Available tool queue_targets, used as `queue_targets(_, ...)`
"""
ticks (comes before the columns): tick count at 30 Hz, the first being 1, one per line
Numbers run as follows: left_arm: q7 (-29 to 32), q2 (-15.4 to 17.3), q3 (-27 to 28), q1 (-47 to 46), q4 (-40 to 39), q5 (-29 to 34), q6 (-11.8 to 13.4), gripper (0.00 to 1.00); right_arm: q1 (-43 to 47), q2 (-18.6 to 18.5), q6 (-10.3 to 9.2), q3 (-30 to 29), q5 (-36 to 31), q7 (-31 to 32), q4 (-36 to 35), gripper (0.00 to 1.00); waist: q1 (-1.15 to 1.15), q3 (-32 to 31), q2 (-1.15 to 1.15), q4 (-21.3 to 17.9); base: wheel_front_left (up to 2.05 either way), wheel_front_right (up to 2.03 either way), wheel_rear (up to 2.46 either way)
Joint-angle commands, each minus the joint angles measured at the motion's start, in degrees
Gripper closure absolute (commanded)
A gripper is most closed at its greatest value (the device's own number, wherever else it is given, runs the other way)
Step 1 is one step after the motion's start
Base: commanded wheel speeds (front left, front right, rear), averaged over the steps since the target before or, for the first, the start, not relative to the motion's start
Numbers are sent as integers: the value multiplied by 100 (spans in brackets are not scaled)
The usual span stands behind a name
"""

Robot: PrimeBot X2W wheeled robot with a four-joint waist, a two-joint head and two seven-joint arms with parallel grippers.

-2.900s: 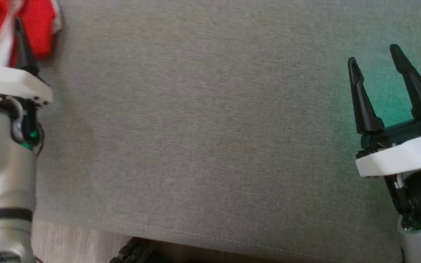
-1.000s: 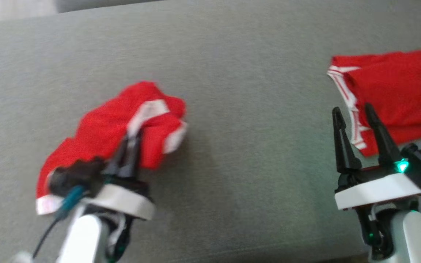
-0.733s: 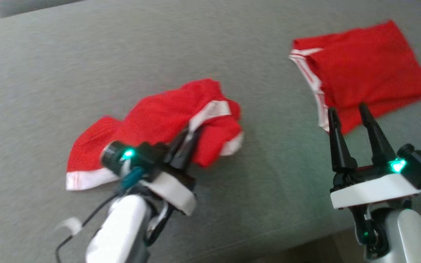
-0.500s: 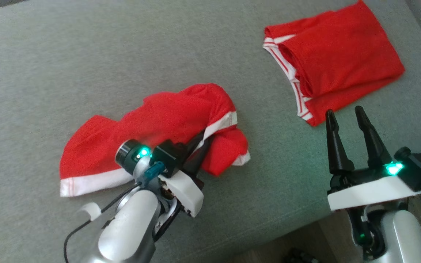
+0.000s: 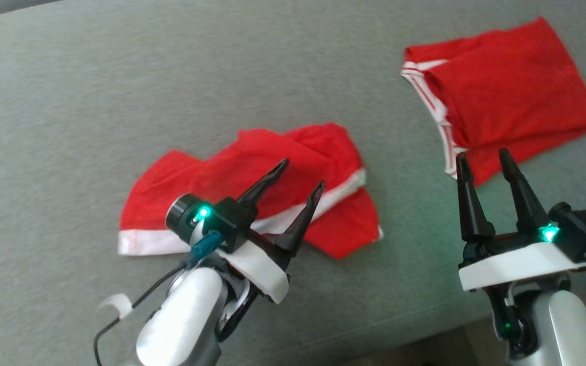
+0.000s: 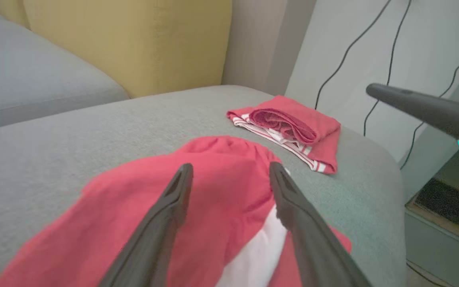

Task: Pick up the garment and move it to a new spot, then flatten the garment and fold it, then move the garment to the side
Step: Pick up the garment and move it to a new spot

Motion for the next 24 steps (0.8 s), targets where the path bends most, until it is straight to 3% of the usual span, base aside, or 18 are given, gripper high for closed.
queue_targets(1,-47,48,212,54,-268,-62,42,0,-168,-22,39,103,-63,48,-218,0,0,-186,0,271,0,0,0)
queue_targets(6,-91,156,607,306,-761,-149,464,0,-166,-22,39,84,-280,230,-323,0,0,-397,0,653,0,0,0)
queue_targets(15,-125,471,1877,774,-1305,-450,1313,0,-76,-22,39,-11,-412,421,-422,0,0,-673,0,1117,0,0,0)
queue_targets(19,-127,677,2299,1011,-1444,-479,1470,0,-25,-22,39,-45,-463,465,-432,0,0,-762,0,1238,0,0,0)
queue_targets(24,-128,838,2504,1365,-1557,-481,1460,0,96,-21,39,-85,-566,518,-396,0,0,-939,0,1307,0,0,0)
